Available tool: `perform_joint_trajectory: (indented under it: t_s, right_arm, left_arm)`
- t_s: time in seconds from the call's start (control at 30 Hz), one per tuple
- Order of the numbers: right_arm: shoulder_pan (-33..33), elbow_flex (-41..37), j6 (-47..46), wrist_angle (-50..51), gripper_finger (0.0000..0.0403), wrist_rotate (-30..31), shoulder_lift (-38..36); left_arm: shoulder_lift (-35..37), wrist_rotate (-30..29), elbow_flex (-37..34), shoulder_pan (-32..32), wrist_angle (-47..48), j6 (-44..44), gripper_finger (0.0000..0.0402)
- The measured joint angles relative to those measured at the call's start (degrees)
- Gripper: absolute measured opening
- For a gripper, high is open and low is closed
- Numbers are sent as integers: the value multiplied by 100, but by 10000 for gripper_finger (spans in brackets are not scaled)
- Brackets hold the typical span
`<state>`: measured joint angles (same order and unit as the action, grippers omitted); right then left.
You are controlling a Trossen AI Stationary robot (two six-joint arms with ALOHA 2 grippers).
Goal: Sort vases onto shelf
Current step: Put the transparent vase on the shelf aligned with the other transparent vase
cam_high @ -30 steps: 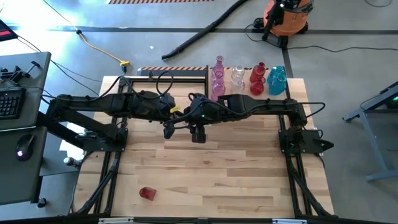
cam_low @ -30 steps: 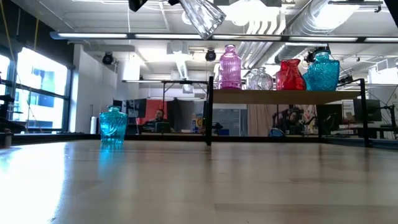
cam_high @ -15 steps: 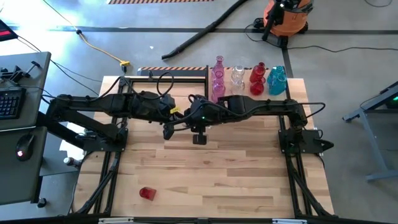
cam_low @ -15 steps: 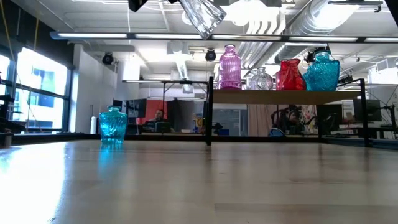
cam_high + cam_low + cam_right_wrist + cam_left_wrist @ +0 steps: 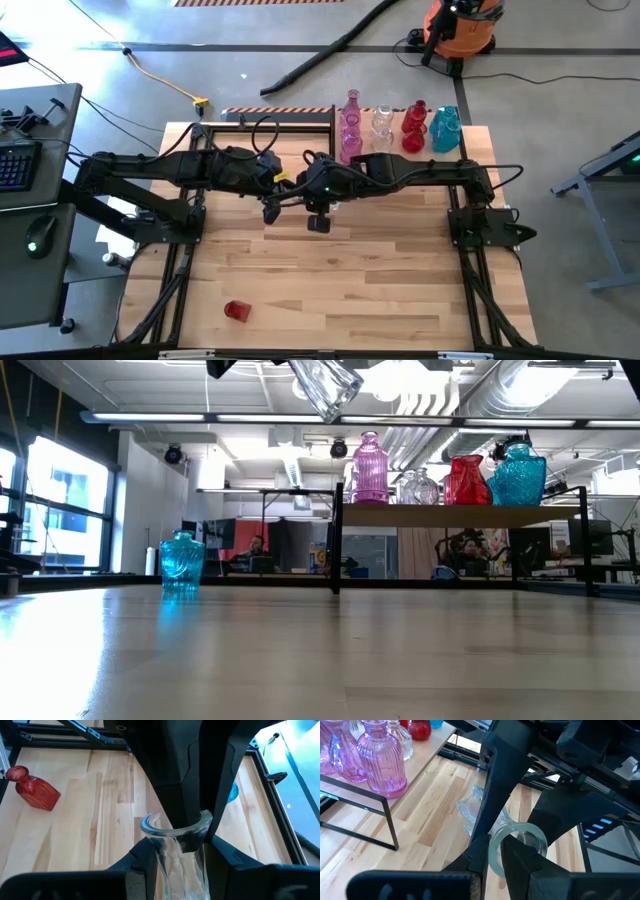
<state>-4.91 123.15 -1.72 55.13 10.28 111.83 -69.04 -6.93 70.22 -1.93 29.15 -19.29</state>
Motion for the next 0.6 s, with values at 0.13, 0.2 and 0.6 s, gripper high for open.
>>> perform_joint_trajectory:
  t_s: [0.13,0.2,0.6]
  right_arm:
    - [-4,0,-12,7,95,-1,-2]
    - [-9,0,-80,26,95,21,-2]
    - [-45,107,-319,234,92,66,-21]
  left_arm:
    - [0,145,0,7,1,-1,42]
    - [0,219,0,7,0,-1,42]
    - [-6,434,179,20,8,-13,69]
